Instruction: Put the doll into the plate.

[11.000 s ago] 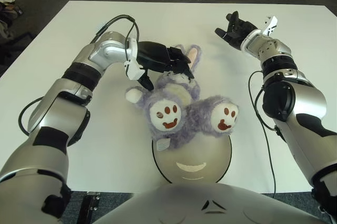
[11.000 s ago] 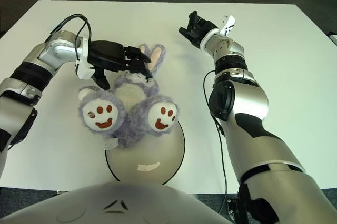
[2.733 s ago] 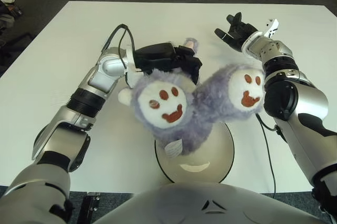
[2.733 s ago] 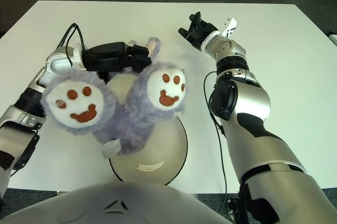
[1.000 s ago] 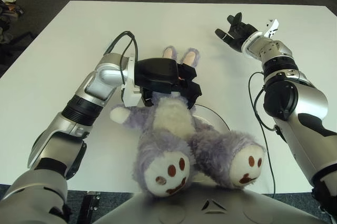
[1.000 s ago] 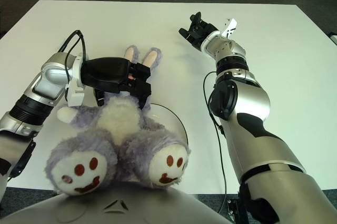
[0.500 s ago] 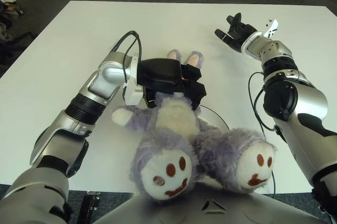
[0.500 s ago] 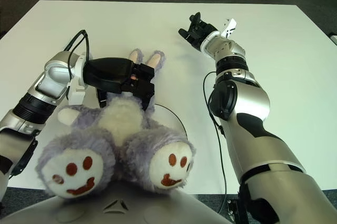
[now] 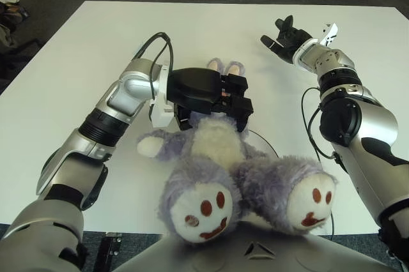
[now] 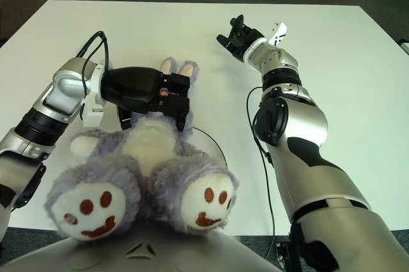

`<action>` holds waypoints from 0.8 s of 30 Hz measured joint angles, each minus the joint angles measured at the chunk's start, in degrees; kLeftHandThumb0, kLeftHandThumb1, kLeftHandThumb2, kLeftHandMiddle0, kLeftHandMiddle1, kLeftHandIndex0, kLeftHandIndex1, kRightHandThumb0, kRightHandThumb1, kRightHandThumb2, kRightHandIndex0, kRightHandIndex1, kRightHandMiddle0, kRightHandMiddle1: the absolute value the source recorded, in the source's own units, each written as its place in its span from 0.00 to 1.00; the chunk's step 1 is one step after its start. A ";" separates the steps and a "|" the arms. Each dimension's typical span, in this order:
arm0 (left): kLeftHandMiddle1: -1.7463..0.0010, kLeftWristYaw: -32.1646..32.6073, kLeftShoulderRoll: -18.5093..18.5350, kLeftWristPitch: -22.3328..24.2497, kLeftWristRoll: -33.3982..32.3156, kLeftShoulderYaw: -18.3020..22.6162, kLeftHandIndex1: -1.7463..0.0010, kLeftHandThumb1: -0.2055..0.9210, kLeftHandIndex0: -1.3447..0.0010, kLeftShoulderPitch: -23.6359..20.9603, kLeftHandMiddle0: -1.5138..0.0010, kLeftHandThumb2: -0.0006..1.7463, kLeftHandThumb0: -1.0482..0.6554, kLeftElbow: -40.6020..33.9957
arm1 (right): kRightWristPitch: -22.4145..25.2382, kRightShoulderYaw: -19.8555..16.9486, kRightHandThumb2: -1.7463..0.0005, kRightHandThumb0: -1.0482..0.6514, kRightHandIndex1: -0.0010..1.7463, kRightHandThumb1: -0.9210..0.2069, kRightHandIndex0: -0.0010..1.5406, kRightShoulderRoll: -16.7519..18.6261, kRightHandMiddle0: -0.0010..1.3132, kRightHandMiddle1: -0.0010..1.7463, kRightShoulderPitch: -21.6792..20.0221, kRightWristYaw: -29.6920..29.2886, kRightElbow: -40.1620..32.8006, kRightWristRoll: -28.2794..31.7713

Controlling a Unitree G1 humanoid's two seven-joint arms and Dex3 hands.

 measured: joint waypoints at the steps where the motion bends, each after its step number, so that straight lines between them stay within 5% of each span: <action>1: 0.50 0.19 0.00 0.12 0.39 0.15 0.39 0.33 1.00 0.01 1.00 0.76 0.66 -0.07 | 0.00 0.01 0.15 0.68 0.69 0.73 0.10 0.00 0.10 0.82 0.00 -0.01 0.00 0.00; 6: 0.64 1.99 -0.01 2.76 1.67 1.09 0.46 0.38 1.00 0.20 1.00 0.75 0.66 -1.68 | 0.08 -0.07 0.15 0.68 0.70 0.73 0.12 0.00 0.08 0.81 0.00 -0.17 0.00 0.01; 13: 0.62 2.97 0.00 6.76 2.82 1.25 0.52 0.45 1.00 0.27 1.00 0.73 0.61 -3.92 | 0.36 -0.44 0.15 0.68 0.74 0.72 0.16 0.00 0.11 0.82 0.00 -0.13 0.00 0.44; 17: 0.58 3.02 0.38 8.16 3.81 1.25 0.51 0.63 1.00 0.51 1.00 0.64 0.49 -5.08 | 0.47 -0.46 0.15 0.68 0.73 0.72 0.15 0.00 0.11 0.82 0.00 -0.13 0.00 0.56; 24: 0.78 3.22 1.71 11.49 6.29 1.59 0.77 0.87 1.00 1.24 1.00 0.53 0.40 -6.86 | 0.58 -0.42 0.15 0.68 0.72 0.72 0.12 0.00 0.09 0.82 0.00 -0.80 0.00 0.62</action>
